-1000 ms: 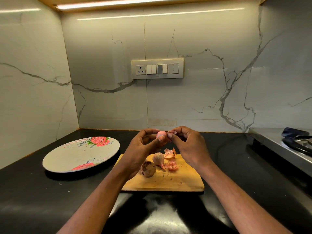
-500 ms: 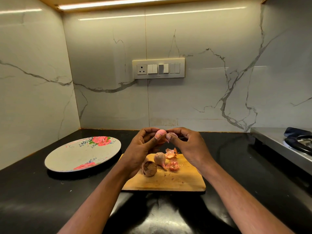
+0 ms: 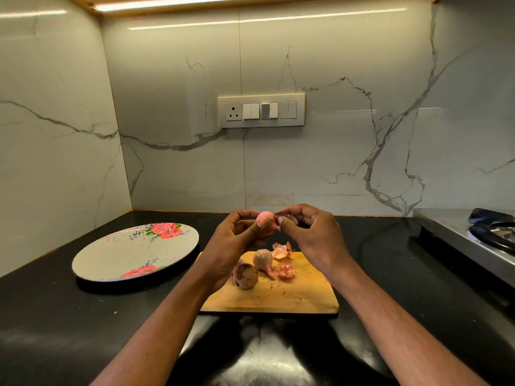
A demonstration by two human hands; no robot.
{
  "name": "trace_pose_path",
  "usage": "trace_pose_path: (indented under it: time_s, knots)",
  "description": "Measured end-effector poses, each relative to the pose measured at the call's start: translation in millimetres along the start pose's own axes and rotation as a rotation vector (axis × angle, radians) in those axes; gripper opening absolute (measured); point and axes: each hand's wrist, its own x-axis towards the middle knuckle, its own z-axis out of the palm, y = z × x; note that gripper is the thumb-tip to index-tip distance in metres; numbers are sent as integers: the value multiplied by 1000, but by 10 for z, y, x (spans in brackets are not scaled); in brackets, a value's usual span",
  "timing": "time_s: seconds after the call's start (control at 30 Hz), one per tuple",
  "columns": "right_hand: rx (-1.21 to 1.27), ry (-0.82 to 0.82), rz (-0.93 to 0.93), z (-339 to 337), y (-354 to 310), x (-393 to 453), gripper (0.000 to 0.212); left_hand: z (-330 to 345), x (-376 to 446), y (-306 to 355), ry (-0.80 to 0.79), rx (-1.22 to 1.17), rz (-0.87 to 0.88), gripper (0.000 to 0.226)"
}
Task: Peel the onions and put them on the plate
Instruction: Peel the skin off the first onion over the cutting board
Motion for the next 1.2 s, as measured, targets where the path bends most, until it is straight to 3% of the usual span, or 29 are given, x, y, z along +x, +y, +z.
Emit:
trace_pose_path:
  time_s: [0.27,0.47,0.67,0.83,1.03,1.1,1.2]
  knots:
    - [58,-78,72,-12,-15,-15,24,2,-19,12,-20,-3,9,45]
    - [32,-2,65,-14,-11,-1,13,17,-15,15,-9,21,18,49]
    - [-64,41,22,33,-18,-15,15,19,-3,9,0,0,0,45]
    - [-11,79,51,14,-1,13,17,15,-15,21,2,14,-12,26]
    - [-31,110,76,-24,56,34,16,-4,-33,42,4,6,-10,28]
    - [-98,51,102,-62,78,34,12,-16,-31,36,11,-5,-15,29]
    - [-339,-166,126,-71,117,-5,7,-16,-30,29,11,-19,-26,29]
